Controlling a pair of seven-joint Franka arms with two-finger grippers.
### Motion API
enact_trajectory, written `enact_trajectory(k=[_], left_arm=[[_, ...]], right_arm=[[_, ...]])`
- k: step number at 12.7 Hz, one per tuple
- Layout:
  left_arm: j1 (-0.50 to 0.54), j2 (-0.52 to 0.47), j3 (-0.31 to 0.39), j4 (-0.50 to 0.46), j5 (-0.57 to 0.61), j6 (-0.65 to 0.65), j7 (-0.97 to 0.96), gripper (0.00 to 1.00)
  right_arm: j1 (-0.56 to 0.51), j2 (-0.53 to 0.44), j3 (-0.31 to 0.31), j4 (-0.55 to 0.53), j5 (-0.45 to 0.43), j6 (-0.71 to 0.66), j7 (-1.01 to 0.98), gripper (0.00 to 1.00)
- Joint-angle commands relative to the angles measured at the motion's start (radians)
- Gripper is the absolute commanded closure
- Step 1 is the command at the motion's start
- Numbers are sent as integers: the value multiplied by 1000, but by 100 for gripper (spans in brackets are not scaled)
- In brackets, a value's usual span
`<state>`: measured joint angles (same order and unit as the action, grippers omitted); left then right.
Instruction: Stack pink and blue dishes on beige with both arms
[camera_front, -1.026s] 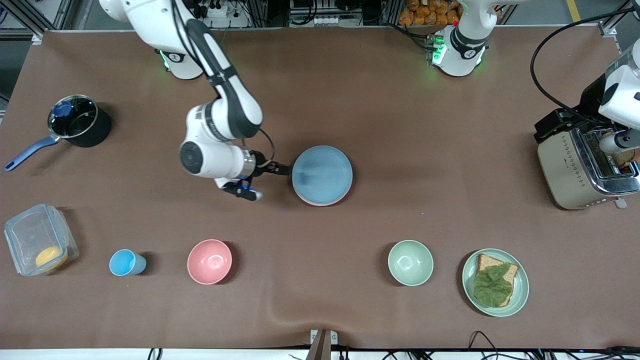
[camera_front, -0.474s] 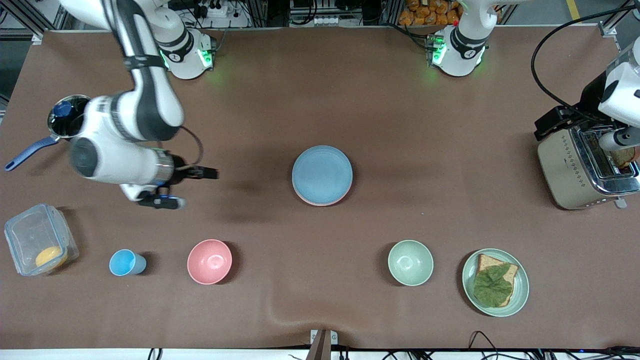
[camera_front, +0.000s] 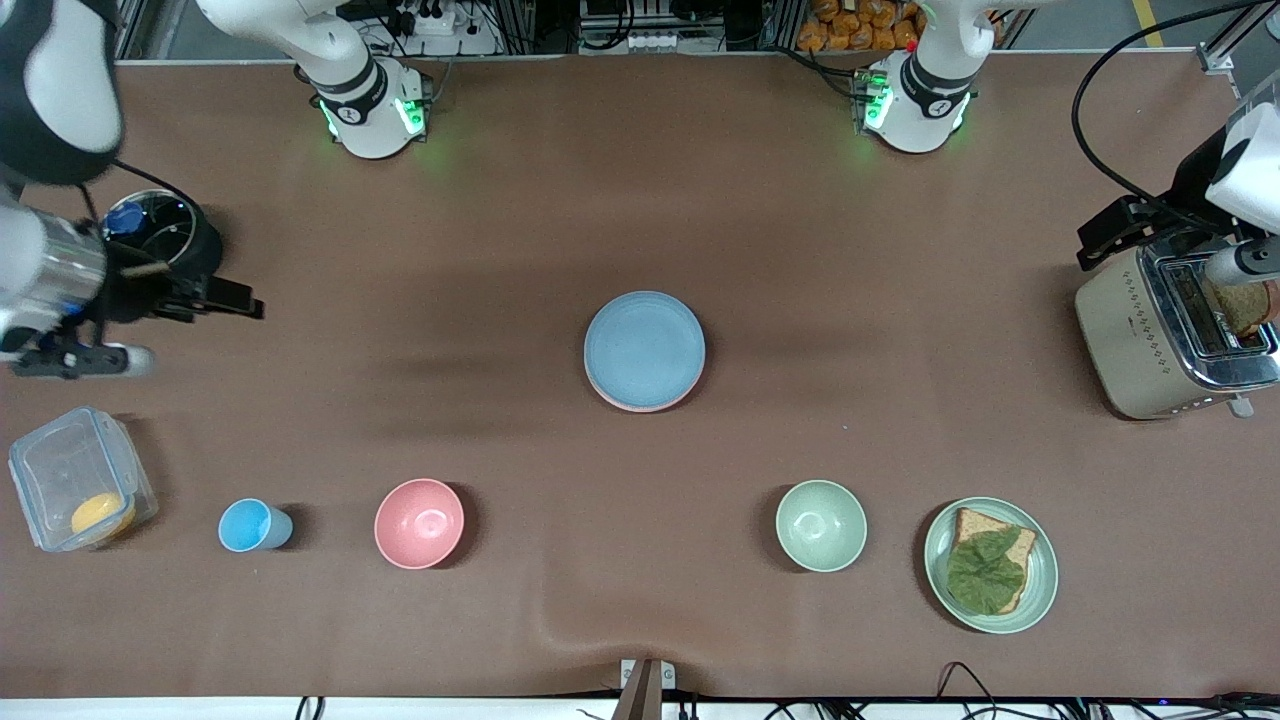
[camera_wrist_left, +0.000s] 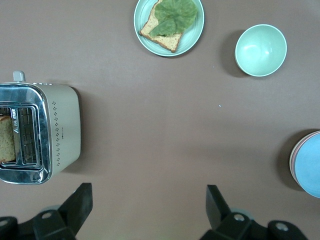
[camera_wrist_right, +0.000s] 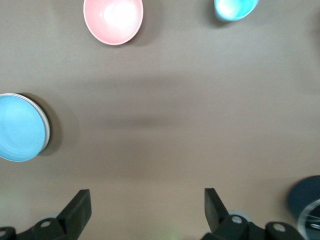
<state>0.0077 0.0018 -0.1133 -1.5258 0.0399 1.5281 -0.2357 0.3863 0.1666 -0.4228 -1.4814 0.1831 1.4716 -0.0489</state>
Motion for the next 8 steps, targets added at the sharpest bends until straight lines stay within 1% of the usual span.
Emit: enact_trajectory(k=[1,2,3,5,8], left_arm=[[-2,-19,9,-1,-18,-16,27,0],[-2,-19,7,1,-21,-16,29,0],[0,-19,7,1,-23,-16,29,0],[1,-19,7,3,-23,-16,29,0],[3,-20,7,3,-25,-16,29,0]], right_arm=[[-186,-64,201,12,-89,-14,-21,0],[-255,-81,249,12,-91,-14,-55,0],[-294,-88,272,12,-96,-13,-78,0],[-293,-97,274,12,-169,-8,-75,0],[-291,-101,273,10,-182,-2,-60,0]])
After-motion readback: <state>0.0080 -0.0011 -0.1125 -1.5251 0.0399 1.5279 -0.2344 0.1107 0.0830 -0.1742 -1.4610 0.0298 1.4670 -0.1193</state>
